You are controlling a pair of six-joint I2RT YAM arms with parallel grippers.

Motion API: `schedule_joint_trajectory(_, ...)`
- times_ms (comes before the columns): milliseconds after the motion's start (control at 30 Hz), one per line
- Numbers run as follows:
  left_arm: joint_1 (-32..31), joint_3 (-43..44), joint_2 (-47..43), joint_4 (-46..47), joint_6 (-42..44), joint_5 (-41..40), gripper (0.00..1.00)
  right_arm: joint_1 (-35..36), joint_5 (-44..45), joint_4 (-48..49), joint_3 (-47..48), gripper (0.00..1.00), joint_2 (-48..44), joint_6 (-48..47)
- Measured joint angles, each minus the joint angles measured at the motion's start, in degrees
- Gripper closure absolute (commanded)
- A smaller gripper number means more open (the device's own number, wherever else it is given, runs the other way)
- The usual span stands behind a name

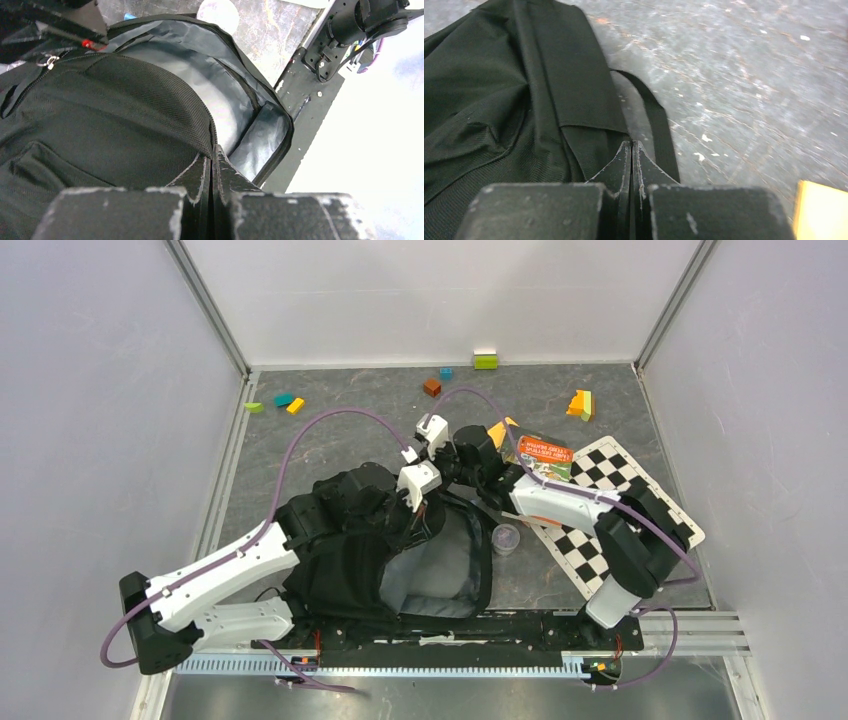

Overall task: Pack the student bag
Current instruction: Unzip the student bag at the center of the board.

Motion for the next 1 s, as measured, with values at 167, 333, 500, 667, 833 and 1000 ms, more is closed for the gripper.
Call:
schedule_joint_trajectory(167, 0.5, 0.0, 0.26, -0.92, 0.92, 2.71, 0.98, 0.02, -6.84, 0.04, 2.45, 1.0, 4.26, -0.26)
schedule_joint_trajectory(333, 0.55, 0.0, 1.31, -1.64, 1.44, 6.21, 0.98, 0.2, -10.4, 1.25, 2.51, 1.0, 5.73, 1.01)
schedule_joint_trajectory(500, 1.31, -0.26, 1.51, -1.4, 1.55, 7.34, 0.98, 0.85, -8.24, 2.95, 2.49, 0.75, 5.64, 3.26)
schedule_joint_trajectory(667, 9.38, -5.03, -2.21, 1.25, 0.81, 8.04, 0.98, 0.48, 0.96, 1.29, 1.33, 0.2, 1.25, 4.33)
schedule_joint_trajectory(833, 21.64, -8.2, -6.75, 2.32, -0.46, 11.13, 0.98, -1.86, 13.27, -4.35, 0.44, 0.02, -8.15, 4.48)
schedule_joint_trajectory(1000, 30.82, -8.26, -5.27, 5.29, -0.68, 18.6, 0.98, -6.97, 23.17, -11.04, -4.28, 0.02, -20.61, 5.99)
